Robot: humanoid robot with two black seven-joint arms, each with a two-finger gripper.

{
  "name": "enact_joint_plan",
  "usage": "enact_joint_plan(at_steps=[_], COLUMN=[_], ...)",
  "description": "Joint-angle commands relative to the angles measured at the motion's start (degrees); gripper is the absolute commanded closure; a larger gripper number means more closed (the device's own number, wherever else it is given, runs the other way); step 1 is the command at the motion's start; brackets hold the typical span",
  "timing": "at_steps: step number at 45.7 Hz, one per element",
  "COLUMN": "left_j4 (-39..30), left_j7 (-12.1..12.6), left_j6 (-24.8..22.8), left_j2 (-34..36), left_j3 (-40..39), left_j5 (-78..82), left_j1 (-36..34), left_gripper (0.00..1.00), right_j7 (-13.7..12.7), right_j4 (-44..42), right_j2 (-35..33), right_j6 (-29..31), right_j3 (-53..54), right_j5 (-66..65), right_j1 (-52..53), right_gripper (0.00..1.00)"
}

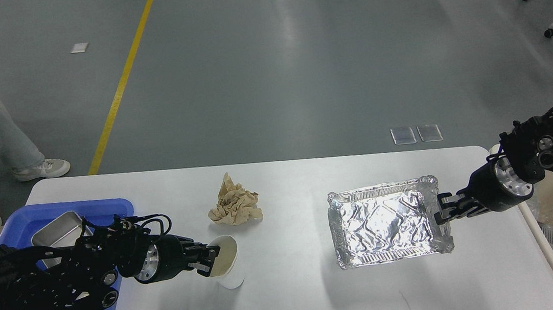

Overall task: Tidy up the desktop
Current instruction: 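Grasp the white paper cup rim with the left gripper, then lift the paper cup and carry it over the foil tray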

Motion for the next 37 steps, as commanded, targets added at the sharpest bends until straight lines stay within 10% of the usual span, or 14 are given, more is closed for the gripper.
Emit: enact_joint_plan(at_steps=[1,21,37], left_j4=[-0.25,-10.7,-18.61], left_j7=[-0.2,-2.22,-10.66], left_j6=[-0.02,-3.27,-7.57], left_j2=[0.54,7.12,15.65], left_j3=[0.02,-2.27,-2.35], left_j5=[-0.08,-1.13,-12.38], left_j1=[0.15,-6.69,-25.77], left_gripper=[1.0,1.0,1.0], right_j7=[0.0,0.0,0.0], right_j4=[-0.03,-0.12,-1.0], right_j2=[0.04,0.39,0.75], right_j6=[-0.04,0.05,0.14], right_j3=[-0.01,-0.01,-0.18], right_j5=[0.0,0.09,0.09], right_j1=[-0.09,-0.44,-1.05], right_gripper=[1.0,1.0,1.0])
